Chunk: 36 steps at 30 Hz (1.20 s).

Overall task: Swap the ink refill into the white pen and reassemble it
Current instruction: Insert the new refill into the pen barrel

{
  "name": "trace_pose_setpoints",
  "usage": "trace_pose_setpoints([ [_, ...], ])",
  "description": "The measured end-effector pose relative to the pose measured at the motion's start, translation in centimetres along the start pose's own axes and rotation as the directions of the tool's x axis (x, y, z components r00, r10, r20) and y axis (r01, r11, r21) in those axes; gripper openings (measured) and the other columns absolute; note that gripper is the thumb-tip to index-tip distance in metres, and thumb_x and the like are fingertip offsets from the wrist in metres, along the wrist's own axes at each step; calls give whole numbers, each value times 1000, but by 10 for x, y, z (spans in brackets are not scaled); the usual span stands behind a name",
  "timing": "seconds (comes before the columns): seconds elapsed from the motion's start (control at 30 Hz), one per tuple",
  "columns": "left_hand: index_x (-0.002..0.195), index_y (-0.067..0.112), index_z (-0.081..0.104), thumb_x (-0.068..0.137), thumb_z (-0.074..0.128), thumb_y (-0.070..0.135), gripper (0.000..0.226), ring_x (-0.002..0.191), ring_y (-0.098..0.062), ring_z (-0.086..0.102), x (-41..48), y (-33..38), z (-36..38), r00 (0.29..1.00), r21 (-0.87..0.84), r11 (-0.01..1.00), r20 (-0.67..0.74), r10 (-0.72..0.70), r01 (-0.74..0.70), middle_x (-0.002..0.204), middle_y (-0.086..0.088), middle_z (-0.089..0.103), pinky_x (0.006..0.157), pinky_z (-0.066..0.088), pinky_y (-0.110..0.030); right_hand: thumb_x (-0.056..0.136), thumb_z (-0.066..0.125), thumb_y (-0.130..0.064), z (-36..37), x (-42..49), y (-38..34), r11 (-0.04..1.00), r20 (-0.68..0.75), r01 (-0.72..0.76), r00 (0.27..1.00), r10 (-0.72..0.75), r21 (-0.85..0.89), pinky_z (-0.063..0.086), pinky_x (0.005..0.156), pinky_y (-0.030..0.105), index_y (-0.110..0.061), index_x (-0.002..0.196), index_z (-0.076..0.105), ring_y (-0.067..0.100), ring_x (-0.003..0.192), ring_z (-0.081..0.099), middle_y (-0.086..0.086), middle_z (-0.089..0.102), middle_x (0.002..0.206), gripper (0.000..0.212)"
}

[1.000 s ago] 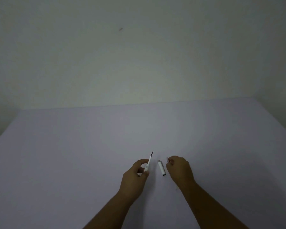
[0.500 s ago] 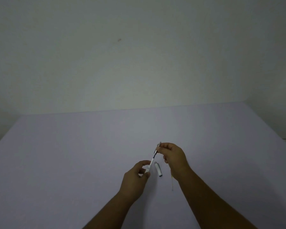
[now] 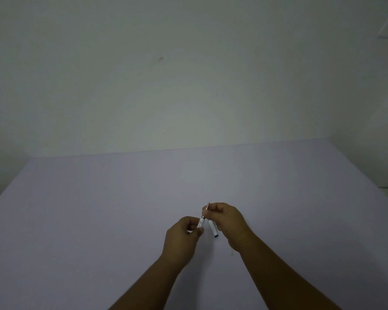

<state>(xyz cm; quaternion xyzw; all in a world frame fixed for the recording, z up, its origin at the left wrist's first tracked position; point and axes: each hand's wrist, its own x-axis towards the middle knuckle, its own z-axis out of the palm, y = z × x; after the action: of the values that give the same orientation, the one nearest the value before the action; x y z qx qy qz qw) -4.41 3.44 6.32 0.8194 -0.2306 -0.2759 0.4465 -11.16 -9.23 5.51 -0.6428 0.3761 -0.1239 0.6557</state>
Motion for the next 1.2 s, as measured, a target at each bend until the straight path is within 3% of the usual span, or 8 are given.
trace_pose_setpoints([
  [0.13, 97, 23, 65, 88, 62, 21, 10, 85, -12, 63, -2, 5, -1, 1000, 12, 1000, -26, 17, -16, 86, 12, 63, 66, 45, -17, 74, 74, -35, 4, 1, -3, 998, -28, -56, 998, 56, -14, 43, 63, 30, -21, 68, 58, 14, 75, 56, -3, 64, 77, 22],
  [0.4, 96, 23, 65, 87, 63, 20, 10, 84, -12, 63, -6, 8, -2, 1000, -1, 1000, -11, 4, -4, 87, 11, 65, 67, 45, -20, 73, 71, -48, 9, -3, -7, 996, -5, -76, 997, 76, 39, 41, 74, 28, -19, 82, 61, 9, 84, 56, -4, 64, 88, 32],
  [0.53, 90, 27, 65, 85, 64, 20, 8, 78, -7, 61, -5, 8, -3, 1000, -2, 1000, -24, -13, 12, 84, 13, 64, 61, 42, -17, 82, 66, -32, 2, -4, -8, 997, 2, -19, 1000, 19, 80, 40, 63, 21, -27, 73, 67, 4, 70, 55, -7, 65, 79, 10],
  [0.67, 88, 27, 64, 85, 65, 21, 7, 77, -4, 60, -7, 9, 1, 1000, 13, 1000, -19, 4, -3, 83, 14, 63, 62, 42, -16, 73, 73, -45, 2, -4, -8, 997, -68, -56, 996, 53, -45, 37, 58, 24, -23, 64, 53, 8, 60, 47, -7, 52, 64, 31],
  [0.8, 92, 23, 67, 85, 65, 20, 8, 81, -9, 62, -6, 9, -1, 1000, 5, 1000, -26, -4, 4, 85, 12, 65, 62, 42, -17, 82, 65, -33, -2, -6, -10, 997, 23, -33, 999, 31, 69, 41, 64, 22, -27, 76, 67, 10, 73, 55, -3, 68, 86, 8],
  [0.93, 95, 21, 68, 85, 65, 20, 10, 83, -9, 62, -7, 10, 0, 1000, 27, 1000, -15, 4, -3, 86, 11, 65, 62, 42, -16, 74, 73, -40, 0, -6, -8, 997, -59, -40, 998, 36, -60, 37, 57, 23, -23, 61, 57, 8, 57, 48, -7, 55, 60, 27],
  [1.1, 94, 20, 67, 85, 65, 18, 10, 81, -13, 63, -6, 12, -4, 1000, 1, 1000, -21, -15, 15, 85, 8, 65, 62, 44, -18, 81, 67, -33, -2, -5, -12, 997, 38, -51, 998, 49, 52, 39, 61, 21, -25, 74, 69, 7, 70, 54, -5, 69, 81, 11],
  [1.2, 90, 22, 66, 84, 66, 19, 7, 81, -12, 63, -5, 12, -5, 1000, 10, 1000, -9, -8, 8, 82, 11, 64, 63, 44, -18, 77, 72, -33, -1, -4, -11, 999, -6, -41, 999, 41, -15, 37, 60, 22, -24, 63, 63, 7, 59, 51, -8, 62, 63, 19],
])
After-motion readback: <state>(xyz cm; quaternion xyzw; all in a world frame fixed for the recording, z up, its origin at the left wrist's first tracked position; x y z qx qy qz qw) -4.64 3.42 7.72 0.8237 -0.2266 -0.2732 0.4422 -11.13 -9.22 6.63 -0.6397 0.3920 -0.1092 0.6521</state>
